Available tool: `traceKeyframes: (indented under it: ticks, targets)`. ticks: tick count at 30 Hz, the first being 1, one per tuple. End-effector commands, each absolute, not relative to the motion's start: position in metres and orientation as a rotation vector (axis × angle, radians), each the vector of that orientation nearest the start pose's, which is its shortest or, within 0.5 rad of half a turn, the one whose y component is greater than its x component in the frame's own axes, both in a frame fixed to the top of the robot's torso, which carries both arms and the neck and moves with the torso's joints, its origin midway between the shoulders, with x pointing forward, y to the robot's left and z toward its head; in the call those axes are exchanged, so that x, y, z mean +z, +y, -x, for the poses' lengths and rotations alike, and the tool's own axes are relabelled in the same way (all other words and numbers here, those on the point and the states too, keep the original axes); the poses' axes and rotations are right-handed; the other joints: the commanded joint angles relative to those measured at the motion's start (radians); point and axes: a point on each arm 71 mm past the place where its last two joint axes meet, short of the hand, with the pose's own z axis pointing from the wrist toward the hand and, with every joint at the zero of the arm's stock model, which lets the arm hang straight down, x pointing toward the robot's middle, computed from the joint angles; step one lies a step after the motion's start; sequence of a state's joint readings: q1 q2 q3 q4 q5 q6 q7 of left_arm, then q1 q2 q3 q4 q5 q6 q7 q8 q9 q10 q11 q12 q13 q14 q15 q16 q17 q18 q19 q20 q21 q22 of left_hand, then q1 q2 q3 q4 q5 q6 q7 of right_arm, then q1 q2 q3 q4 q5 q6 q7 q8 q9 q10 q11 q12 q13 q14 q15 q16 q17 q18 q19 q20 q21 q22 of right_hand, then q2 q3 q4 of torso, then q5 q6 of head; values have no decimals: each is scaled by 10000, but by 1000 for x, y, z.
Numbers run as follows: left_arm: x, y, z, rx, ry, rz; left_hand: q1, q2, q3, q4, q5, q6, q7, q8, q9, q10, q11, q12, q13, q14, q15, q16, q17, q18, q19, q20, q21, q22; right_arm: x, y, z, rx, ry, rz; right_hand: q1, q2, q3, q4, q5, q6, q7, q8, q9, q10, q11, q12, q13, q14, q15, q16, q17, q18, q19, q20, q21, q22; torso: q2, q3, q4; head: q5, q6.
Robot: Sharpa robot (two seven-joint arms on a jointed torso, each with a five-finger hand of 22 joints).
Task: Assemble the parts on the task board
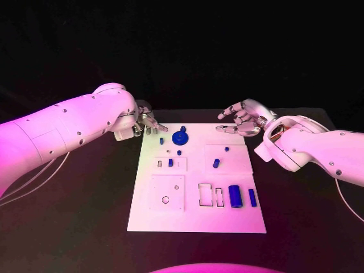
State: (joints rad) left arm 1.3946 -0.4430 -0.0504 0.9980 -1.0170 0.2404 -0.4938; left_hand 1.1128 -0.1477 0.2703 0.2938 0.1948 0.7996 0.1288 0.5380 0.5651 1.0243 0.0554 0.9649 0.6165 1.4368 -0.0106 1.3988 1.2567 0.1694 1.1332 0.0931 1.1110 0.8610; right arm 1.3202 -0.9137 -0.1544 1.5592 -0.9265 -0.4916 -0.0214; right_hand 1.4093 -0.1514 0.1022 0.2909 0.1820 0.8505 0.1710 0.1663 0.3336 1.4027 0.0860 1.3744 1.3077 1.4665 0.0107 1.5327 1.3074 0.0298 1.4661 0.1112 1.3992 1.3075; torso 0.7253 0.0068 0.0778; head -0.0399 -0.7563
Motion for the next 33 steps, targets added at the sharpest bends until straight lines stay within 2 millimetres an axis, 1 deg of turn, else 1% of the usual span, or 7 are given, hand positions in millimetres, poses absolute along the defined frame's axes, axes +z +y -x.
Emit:
traceKeyframes:
  ticks: [1, 7, 9, 21, 24, 26, 33]
  targets:
    - [-155, 157, -587, -3399, 22611, 1624, -83, 3, -75, -4, -63, 72, -9, 79, 19, 31, -20, 42, -17, 94, 11, 85, 56, -200, 84, 0, 85, 50, -161, -235, -488, 8352, 16084, -3236, -26, -68, -71, -4, -5, -29, -10, 31, -10, -18, -18, -11, 537, 779, -19, -49, 1531, 117, 215, 9, -33, 1620, -6, -1, 3, 3, -8]
    - [-162, 156, -588, -3313, 22802, 1597, -15, 66, -91, -20, -42, 94, -35, 156, 42, 39, -45, 59, -26, 128, -7, 145, 137, -212, 122, -10, 137, 118, -161, -234, -488, 8363, 16085, -3228, -18, -54, -66, -9, -2, -35, -10, 38, -13, -9, -18, 0, 543, 782, -19, -44, 1545, 117, 218, 9, -33, 1622, 3, -3, 0, 7, -7]
    - [-164, 156, -588, -3309, 22849, 1570, 149, 121, -82, -31, 70, 48, -43, 207, 52, 2, -52, 53, -47, 70, -15, 99, 34, -194, 50, -20, 85, 36, -161, -234, -488, 8364, 16086, -3226, -18, -54, -66, -9, -2, -35, -10, 38, -13, -9, -18, 0, 543, 782, -19, -44, 1545, 117, 218, 9, -33, 1622, 3, -4, -1, 11, -10]
    - [-171, 152, -587, -3241, 23122, 1416, 266, 193, -58, -31, 124, 31, -45, 249, 57, -8, -57, 60, -60, 79, -18, 130, 79, -204, 63, -23, 115, 84, -161, -233, -489, 8377, 16081, -3216, -18, -54, -66, -9, -2, -35, -10, 38, -13, -9, -18, 0, 543, 782, -19, -44, 1545, 117, 218, 9, -33, 1622, -6, 6, -4, -21, -45]
    - [-172, 152, -587, -3264, 23131, 1422, 352, 253, -30, -34, 138, 36, -48, 283, 60, -8, -61, 68, -68, 81, -22, 144, 92, -207, 65, -24, 127, 100, -161, -233, -489, 8377, 16077, -3217, -18, -54, -66, -9, -2, -35, -10, 38, -13, -9, -18, 0, 543, 782, -19, -44, 1545, 117, 218, 9, -33, 1622, -12, 7, 8, -27, -53]
    - [-172, 152, -587, -3309, 23112, 1469, 459, 354, 23, -32, 143, 41, -53, 320, 59, -3, -67, 78, -79, 95, -27, 172, 126, -214, 86, -27, 162, 147, -161, -233, -489, 8377, 16077, -3218, -18, -54, -66, -9, -2, -35, -10, 38, -13, -9, -18, 0, 543, 782, -19, -44, 1545, 117, 218, 9, -33, 1622, -11, 7, 13, -31, -54]
    - [-172, 151, -586, -3454, 23121, 1568, 790, 550, 228, -51, 133, 53, -76, 392, 43, 9, -91, 92, -116, 129, -45, 232, 196, -228, 125, -32, 234, 243, -161, -233, -489, 8375, 16079, -3219, -11, -40, -60, -10, -2, -33, -11, 45, -14, -15, -19, -6, 534, 781, -19, -48, 1537, 119, 214, 9, -44, 1617, -8, 5, 5, -29, -60]
